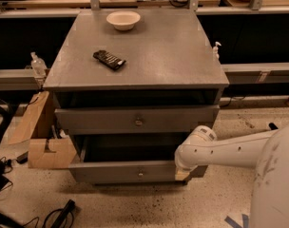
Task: Open middle drawer
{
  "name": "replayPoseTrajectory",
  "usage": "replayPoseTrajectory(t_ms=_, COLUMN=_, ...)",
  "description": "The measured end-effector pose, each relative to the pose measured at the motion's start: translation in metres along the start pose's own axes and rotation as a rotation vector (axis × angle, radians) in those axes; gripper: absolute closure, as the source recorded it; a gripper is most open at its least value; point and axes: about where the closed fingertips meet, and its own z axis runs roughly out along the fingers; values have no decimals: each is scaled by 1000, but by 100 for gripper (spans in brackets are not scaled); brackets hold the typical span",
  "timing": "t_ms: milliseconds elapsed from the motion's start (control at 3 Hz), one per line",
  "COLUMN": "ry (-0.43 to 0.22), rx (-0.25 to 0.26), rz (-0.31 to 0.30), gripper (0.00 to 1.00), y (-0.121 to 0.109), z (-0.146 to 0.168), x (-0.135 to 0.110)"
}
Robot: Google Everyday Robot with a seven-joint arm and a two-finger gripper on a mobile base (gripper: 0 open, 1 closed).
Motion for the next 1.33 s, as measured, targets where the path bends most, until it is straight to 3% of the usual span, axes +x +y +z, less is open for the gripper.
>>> replayPoseTrajectory(t_ms=667, ry=-7, rx=-70, rz=39, gripper=84, y=26, z=15, x=4)
replayPoseTrajectory(t_ms=1000, ry=-7, rx=-70, rz=39, gripper=100, y=26, z=14, x=4)
replayPoseTrajectory(t_ms=1333, ry=-7, rx=-69, rz=39, gripper=100, y=25, z=10, x=3)
